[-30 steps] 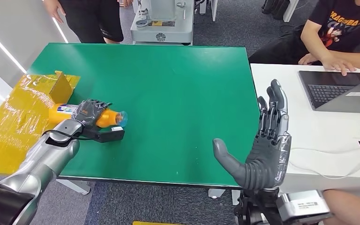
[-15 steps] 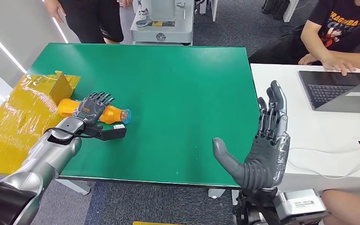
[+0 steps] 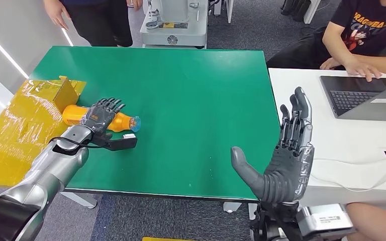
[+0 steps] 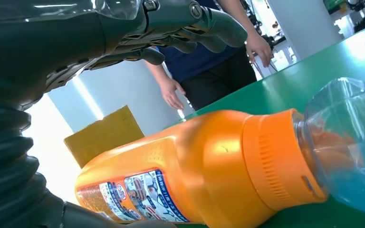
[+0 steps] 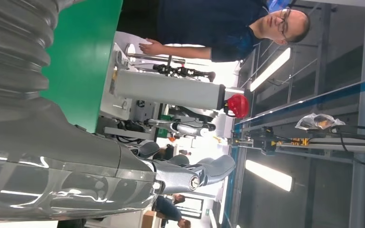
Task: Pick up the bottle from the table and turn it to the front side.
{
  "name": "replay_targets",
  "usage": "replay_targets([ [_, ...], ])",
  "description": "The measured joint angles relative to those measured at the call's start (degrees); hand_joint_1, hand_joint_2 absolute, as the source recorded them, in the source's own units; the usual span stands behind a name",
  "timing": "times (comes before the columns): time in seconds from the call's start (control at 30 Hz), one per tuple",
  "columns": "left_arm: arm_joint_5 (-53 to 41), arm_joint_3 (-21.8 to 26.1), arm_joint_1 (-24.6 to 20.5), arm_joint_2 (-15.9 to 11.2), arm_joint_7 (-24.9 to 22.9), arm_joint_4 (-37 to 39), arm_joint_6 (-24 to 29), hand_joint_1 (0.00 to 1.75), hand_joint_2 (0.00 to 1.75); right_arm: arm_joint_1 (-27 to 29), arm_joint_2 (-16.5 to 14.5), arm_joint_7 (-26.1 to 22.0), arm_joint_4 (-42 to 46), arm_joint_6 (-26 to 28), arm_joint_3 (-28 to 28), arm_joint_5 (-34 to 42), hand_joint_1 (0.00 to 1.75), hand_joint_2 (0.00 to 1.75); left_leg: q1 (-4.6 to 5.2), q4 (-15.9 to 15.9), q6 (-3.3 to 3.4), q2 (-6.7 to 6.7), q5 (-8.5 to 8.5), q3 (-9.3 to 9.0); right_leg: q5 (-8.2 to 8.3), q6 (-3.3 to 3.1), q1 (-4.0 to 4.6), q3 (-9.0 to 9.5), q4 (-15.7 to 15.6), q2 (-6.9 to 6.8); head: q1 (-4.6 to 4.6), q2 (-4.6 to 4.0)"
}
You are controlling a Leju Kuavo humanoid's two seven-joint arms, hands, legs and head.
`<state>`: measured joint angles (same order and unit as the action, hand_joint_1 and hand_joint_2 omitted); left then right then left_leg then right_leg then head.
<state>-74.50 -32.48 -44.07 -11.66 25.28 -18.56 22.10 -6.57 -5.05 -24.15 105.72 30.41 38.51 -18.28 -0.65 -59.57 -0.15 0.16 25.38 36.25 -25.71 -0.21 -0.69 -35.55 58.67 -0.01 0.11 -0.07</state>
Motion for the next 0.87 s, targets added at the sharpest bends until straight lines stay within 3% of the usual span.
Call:
replay_targets([
  [0.1, 1.4, 1.1, 0.3, 0.3, 2.2, 0.0, 2.4, 0.0, 1.75, 0.2, 0.0, -0.3, 0.0, 0.2, 0.0, 0.1, 0.0, 1.75, 0.0, 0.0, 0.0, 0.0, 0.0, 0.0, 0.0, 0.0, 0.0, 0.0, 0.0, 0.0, -0.01, 0.0],
  [0.23, 9.0, 4.1, 2.4, 1.6, 9.1, -1.5, 8.2, 0.0, 1.75, 0.6, 0.0, -0.7, 0.0, 0.4, 0.0, -0.1, 0.0, 1.75, 0.01, 0.0, 0.01, 0.0, 0.01, 0.0, 0.0, 0.0, -0.01, 0.0, 0.0, 0.0, -0.02, 0.0],
  [0.33, 22.9, 5.4, 5.6, 3.1, 13.7, -6.6, 11.6, 0.0, 1.75, 0.7, 0.0, -0.7, 0.0, 0.9, 0.0, -0.3, 0.0, 1.75, 0.02, 0.0, 0.02, -0.03, 0.02, 0.0, -0.01, 0.01, -0.02, 0.01, 0.0, -0.03, -0.01, 0.0],
  [0.43, 40.4, 4.6, 9.6, 4.1, 14.7, -16.1, 13.4, 0.0, 1.75, 0.7, 0.0, -0.7, 0.0, 1.5, 0.0, -0.1, 0.0, 1.75, 0.03, 0.0, 0.01, -0.01, 0.05, 0.0, -0.01, 0.01, -0.02, 0.02, -0.1, -0.03, 0.0, 0.0],
  [0.63, 61.3, 4.3, 18.5, 6.2, 14.9, -41.1, 9.3, 0.0, 1.75, 0.6, 0.1, -1.6, 0.0, 2.5, 0.4, 2.6, 0.0, 1.75, 0.03, 0.0, 0.0, -0.06, 0.09, 0.0, -0.02, 0.02, -0.02, 0.04, -0.1, -0.06, -0.01, 0.0],
  [0.87, 82.4, 6.9, 29.9, 12.4, 14.9, -61.9, -3.5, 0.0, 1.75, 1.3, 0.4, -3.7, 0.0, 4.0, 0.5, 5.0, 0.0, 1.75, 0.03, 0.0, 0.0, -0.01, 0.19, -0.02, -0.06, 0.06, -0.03, 0.05, -0.1, 0.0, -0.01, 0.0],
])
